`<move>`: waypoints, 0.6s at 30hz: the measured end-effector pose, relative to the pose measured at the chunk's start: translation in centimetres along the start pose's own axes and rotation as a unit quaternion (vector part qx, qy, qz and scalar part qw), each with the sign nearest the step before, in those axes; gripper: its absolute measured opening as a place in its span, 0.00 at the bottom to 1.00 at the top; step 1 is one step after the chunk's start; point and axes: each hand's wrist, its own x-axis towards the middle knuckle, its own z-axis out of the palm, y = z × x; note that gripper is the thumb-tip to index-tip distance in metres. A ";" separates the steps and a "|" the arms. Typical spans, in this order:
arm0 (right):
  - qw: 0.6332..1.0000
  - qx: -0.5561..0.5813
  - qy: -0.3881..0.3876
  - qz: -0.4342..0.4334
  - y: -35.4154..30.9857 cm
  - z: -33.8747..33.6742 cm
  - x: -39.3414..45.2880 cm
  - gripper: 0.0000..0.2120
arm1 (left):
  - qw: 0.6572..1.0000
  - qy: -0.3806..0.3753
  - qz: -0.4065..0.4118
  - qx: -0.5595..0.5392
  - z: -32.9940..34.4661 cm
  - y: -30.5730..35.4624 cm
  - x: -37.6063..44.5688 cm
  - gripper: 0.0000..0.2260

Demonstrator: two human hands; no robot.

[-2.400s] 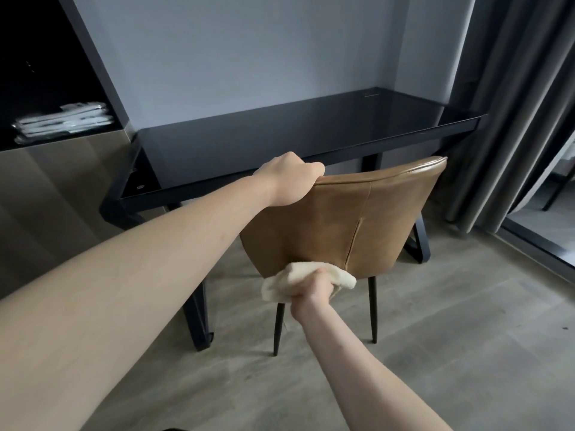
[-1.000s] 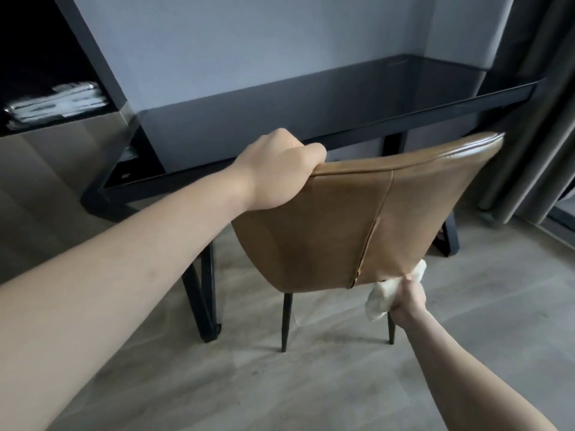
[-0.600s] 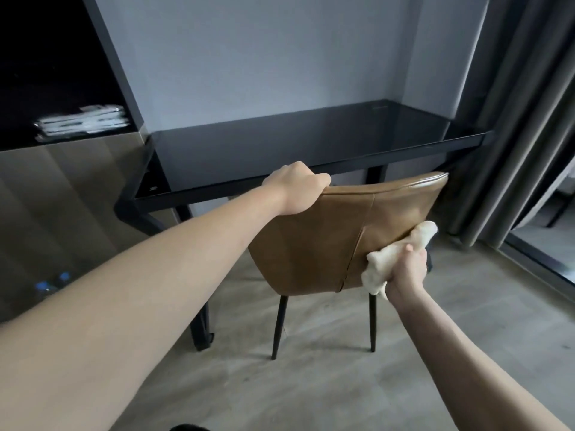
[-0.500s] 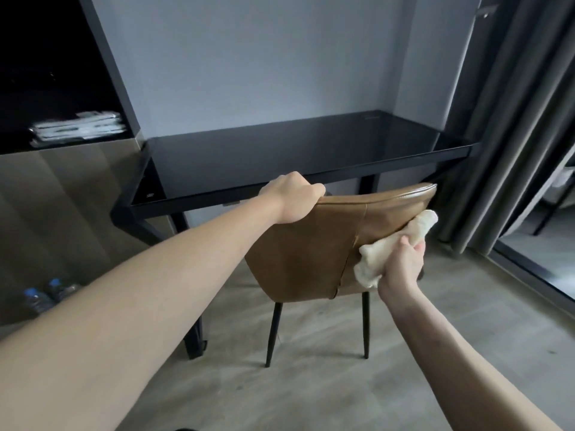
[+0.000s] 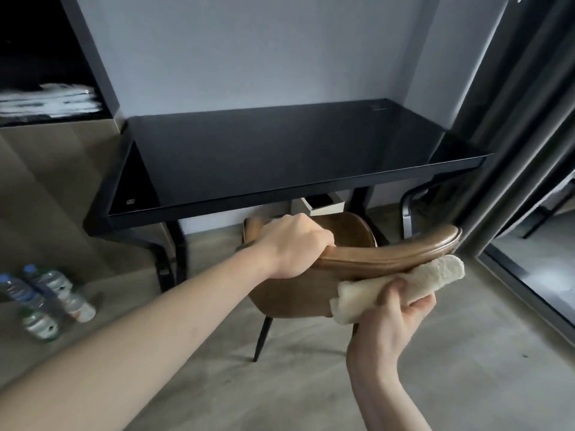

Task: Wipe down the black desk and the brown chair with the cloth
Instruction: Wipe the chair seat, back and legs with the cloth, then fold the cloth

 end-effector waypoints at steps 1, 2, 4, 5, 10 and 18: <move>1.000 -0.006 0.014 0.019 -0.6 0.3 -0.3 0.19 | 1.000 -0.016 -0.009 -0.021 -0.3 0.2 -0.1 0.19; 0.999 -0.021 0.027 0.042 -1.4 0.5 -0.7 0.18 | 0.998 -0.033 -0.018 -0.047 -0.6 0.4 -0.2 0.18; 0.993 -0.046 0.059 0.087 -3.5 1.4 -1.5 0.15 | 0.992 -0.074 -0.026 -0.100 -1.6 1.0 -0.3 0.17; 0.990 -0.057 0.074 0.107 -4.6 1.9 -2.0 0.14 | 0.986 -0.093 -0.037 -0.134 -2.2 1.3 -0.4 0.17; 0.969 -0.134 0.105 0.179 -10.2 5.7 -6.4 0.16 | 0.936 -0.073 -0.123 -0.320 -6.4 2.3 -2.4 0.15; 0.934 -0.290 -0.022 0.207 -17.2 14.6 -12.3 0.18 | 0.936 -0.027 -0.208 -0.283 -17.5 -2.1 -15.2 0.15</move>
